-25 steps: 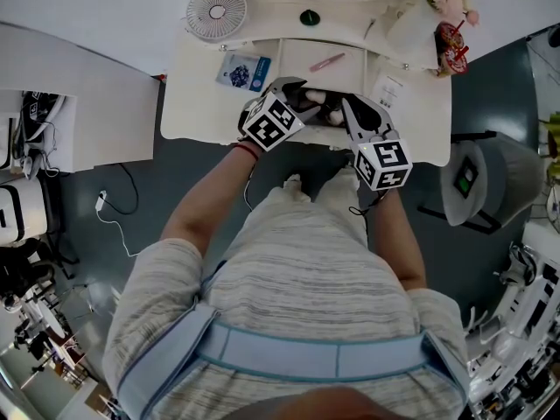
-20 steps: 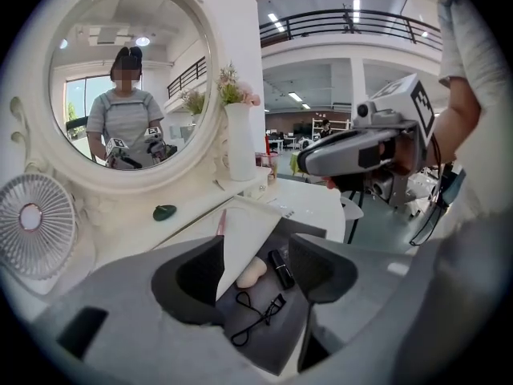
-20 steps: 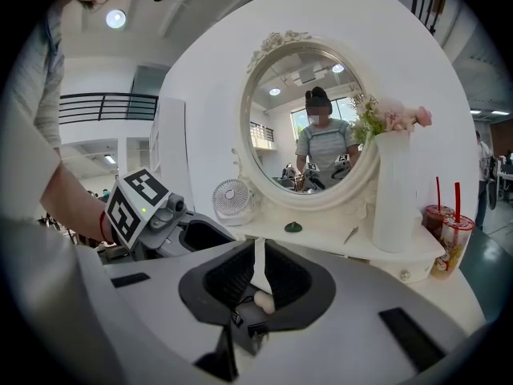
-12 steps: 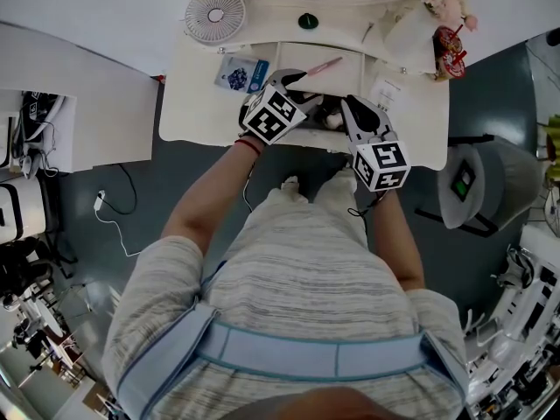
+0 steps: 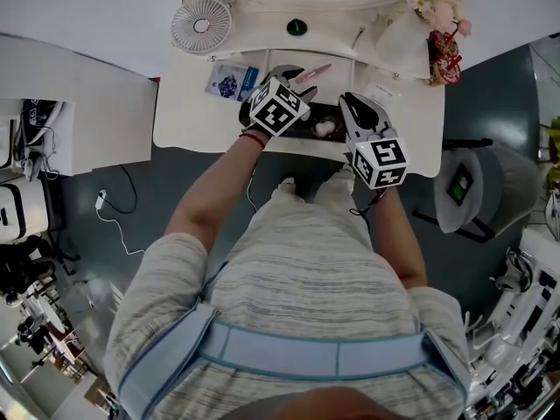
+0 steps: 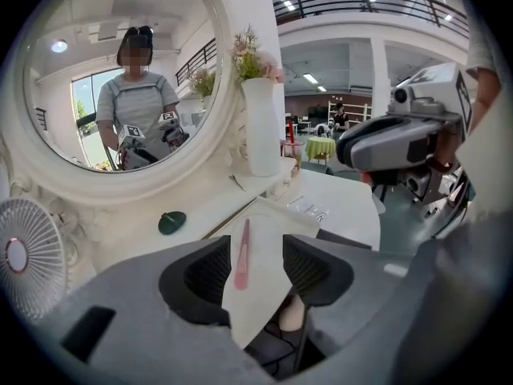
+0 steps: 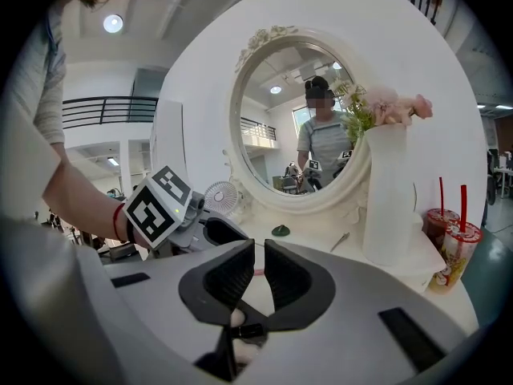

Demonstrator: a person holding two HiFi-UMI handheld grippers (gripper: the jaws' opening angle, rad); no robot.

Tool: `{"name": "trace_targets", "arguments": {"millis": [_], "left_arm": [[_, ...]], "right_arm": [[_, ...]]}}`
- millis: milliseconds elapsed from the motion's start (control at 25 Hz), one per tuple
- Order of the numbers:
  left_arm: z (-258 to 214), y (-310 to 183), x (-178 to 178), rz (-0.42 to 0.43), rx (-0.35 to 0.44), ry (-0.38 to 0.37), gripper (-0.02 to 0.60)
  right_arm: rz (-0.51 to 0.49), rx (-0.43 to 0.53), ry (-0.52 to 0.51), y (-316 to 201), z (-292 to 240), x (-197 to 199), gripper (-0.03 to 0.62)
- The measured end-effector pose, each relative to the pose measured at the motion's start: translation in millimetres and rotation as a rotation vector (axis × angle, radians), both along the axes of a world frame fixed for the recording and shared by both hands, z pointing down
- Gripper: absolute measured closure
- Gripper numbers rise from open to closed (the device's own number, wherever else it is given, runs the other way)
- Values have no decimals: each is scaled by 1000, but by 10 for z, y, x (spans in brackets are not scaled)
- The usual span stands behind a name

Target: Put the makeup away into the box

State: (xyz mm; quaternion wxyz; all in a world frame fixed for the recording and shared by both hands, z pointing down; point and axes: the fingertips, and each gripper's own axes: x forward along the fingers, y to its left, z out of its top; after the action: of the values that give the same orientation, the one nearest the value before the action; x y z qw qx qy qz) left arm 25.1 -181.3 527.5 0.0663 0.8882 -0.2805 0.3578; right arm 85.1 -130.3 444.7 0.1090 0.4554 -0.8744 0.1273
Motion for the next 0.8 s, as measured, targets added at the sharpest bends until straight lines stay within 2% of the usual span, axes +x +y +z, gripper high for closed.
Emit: {"name": "trace_targets", "arguments": {"millis": [440, 800], "left_arm": [[189, -313, 175, -49, -45, -105, 394], [448, -437, 238, -45, -103, -190, 419]], "right_arm": [[-28, -22, -16, -293, 73, 232, 580], [-29, -37, -29, -428, 147, 352, 580]]}}
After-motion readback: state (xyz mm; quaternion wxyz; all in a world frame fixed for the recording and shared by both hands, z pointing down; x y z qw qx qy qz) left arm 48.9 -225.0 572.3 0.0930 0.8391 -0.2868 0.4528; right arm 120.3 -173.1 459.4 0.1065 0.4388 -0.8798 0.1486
